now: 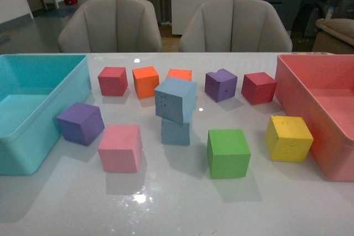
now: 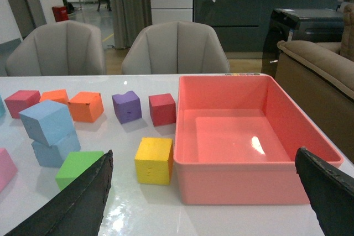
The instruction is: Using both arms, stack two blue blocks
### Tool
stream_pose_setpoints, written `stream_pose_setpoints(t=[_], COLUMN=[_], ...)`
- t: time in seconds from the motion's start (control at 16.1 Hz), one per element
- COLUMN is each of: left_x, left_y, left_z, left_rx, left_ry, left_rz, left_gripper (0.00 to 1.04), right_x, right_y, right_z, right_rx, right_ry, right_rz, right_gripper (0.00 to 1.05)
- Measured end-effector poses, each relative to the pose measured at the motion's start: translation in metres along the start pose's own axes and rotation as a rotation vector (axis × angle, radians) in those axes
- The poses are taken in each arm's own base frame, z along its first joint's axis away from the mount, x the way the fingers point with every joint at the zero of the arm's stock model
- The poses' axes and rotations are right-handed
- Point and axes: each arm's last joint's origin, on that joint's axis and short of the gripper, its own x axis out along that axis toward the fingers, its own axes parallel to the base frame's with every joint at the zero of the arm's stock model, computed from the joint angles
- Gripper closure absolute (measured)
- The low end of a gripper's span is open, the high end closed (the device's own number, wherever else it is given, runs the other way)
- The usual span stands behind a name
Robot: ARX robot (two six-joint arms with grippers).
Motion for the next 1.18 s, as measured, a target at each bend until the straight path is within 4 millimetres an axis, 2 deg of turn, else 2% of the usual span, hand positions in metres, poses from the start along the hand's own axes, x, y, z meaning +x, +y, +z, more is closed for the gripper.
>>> stream_pose_setpoints(t=[0.12,0.37,0.62,1.18], left_x=[-0.008,-0.02,-0.029,-0.036], left_y=[0.012,0.011,0.011,0.011], left_z=[-0.004,-0.015,-0.013,-0.013], left_rx=[-0.001,0.0,0.0,0.0], left_ry=[0.002,-0.006,-0.02,-0.018], left_rz=[0.021,-0.004,-0.005,-0.005], left_gripper=[1.03,1.03,1.03,1.03], right_x=[0.0,0.0,0.0,0.0], right_y=[0.0,0.0,0.0,0.0], right_z=[0.0,0.0,0.0,0.0], right_rx=[0.0,0.0,0.0,0.0], right_ry=[0.0,0.0,0.0,0.0], right_rz=[0.0,0.0,0.0,0.0], right_gripper=[0.06,0.06,0.06,0.06])
